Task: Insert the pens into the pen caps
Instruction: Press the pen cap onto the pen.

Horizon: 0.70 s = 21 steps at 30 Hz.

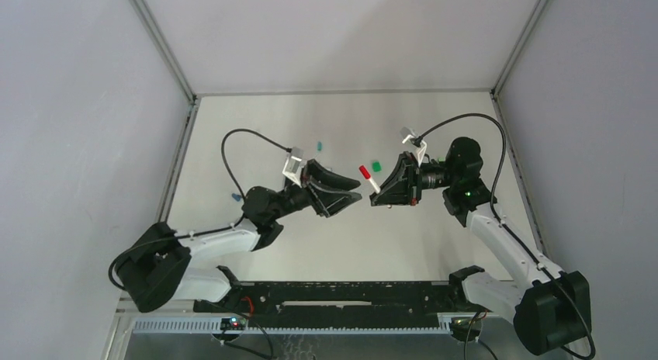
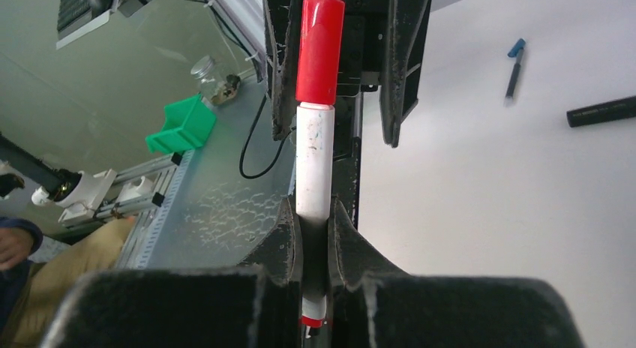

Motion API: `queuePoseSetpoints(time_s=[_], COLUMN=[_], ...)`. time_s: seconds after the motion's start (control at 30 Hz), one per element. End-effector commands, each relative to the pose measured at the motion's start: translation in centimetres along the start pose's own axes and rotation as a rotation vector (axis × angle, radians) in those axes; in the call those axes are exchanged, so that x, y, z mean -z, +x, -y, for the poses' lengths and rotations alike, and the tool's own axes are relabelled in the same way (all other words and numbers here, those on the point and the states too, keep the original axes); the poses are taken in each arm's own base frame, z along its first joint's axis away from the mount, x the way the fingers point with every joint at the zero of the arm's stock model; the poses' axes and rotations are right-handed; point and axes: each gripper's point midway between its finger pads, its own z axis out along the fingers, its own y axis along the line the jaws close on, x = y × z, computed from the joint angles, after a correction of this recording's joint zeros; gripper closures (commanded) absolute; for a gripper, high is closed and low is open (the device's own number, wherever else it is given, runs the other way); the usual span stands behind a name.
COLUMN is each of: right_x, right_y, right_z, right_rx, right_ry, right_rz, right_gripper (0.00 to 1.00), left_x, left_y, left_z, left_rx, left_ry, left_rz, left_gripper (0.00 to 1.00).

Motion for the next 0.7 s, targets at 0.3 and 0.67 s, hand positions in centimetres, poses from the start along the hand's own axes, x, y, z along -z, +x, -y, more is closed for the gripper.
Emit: queuePoseSetpoints(time_s=[0.3, 0.67], right_x=[0.2, -0.3], right_y=[0.7, 1.3], right_z=[-4.2, -4.0], right_rx=[0.206, 0.206], right_ry=[-0.184, -0.19], right_rz=[-0.093, -0.104], right_gripper=[1.0, 1.0], left_x=[4.6, 0.7], left_y=[-3.4, -4.1], left_z=[5.8, 6.3], left_rx=[-0.543, -0.578], left_ry=[0.105, 0.213], left_rz=[0.038, -0.073], left_gripper=[0.0, 0.1])
